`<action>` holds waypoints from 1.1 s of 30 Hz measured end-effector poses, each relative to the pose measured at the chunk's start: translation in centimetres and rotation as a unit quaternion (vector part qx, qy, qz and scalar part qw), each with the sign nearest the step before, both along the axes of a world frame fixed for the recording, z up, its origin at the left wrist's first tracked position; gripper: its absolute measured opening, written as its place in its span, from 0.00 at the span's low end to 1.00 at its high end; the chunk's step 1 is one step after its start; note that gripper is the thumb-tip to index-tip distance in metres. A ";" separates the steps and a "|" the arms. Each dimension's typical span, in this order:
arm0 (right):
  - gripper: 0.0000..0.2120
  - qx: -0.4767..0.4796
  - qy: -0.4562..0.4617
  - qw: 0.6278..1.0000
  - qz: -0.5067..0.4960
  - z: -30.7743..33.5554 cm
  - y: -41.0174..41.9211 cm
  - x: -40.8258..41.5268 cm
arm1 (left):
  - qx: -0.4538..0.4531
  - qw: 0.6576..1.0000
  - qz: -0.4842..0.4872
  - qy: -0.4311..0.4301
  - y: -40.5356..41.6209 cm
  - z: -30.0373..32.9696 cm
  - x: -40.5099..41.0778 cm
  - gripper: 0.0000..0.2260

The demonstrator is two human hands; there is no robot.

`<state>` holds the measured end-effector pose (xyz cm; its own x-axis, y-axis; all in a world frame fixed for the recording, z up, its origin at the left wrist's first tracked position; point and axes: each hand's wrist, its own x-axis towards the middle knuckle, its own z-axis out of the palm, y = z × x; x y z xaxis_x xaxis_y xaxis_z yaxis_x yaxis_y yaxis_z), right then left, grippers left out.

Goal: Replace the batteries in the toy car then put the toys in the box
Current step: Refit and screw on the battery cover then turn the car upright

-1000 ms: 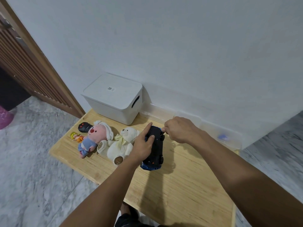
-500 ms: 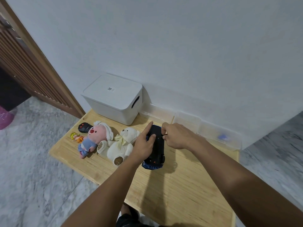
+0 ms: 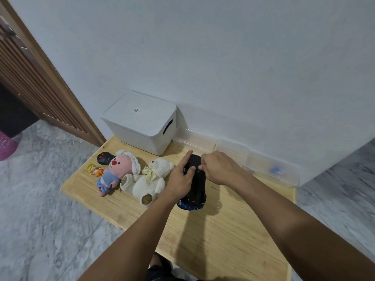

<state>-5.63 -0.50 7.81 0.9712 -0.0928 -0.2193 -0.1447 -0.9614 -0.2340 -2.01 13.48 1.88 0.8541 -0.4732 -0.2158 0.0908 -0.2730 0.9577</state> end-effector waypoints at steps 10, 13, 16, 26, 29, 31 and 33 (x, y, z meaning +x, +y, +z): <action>0.14 0.043 0.026 0.998 -0.040 -0.2 -0.2 0.4 | 0.012 1.000 -0.001 -0.004 -0.1 -0.1 0.0 0.23; 0.11 0.071 0.033 0.996 -0.051 -0.2 -0.1 0.3 | 0.019 1.000 -0.003 -0.004 0.1 -0.2 -0.2 0.23; 0.06 0.126 0.054 0.988 -0.066 -0.2 -0.5 0.0 | 0.015 1.000 -0.001 0.001 0.2 -0.1 -0.1 0.23; 0.06 0.131 0.025 0.990 -0.052 -1.2 -1.3 0.2 | 0.014 1.000 0.003 0.003 0.2 0.2 -0.3 0.23; 0.12 0.098 0.017 0.994 -0.036 -0.8 -0.9 0.2 | 0.013 1.000 -0.004 0.007 0.3 0.4 -0.4 0.23; 0.16 0.088 0.018 0.995 -0.032 -0.5 -0.6 0.1 | 0.015 1.000 -0.008 0.010 0.3 0.5 -0.6 0.22; 0.18 0.089 0.027 0.995 -0.034 -0.5 -0.5 0.2 | 0.014 1.000 -0.004 0.014 0.3 0.3 -0.7 0.22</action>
<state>-5.48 -0.98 7.30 0.9506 -0.1126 -0.2892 -0.2247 -0.8926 -0.3909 -2.69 13.81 2.20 0.8441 -0.4731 -0.2523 0.1152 -0.2996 0.9471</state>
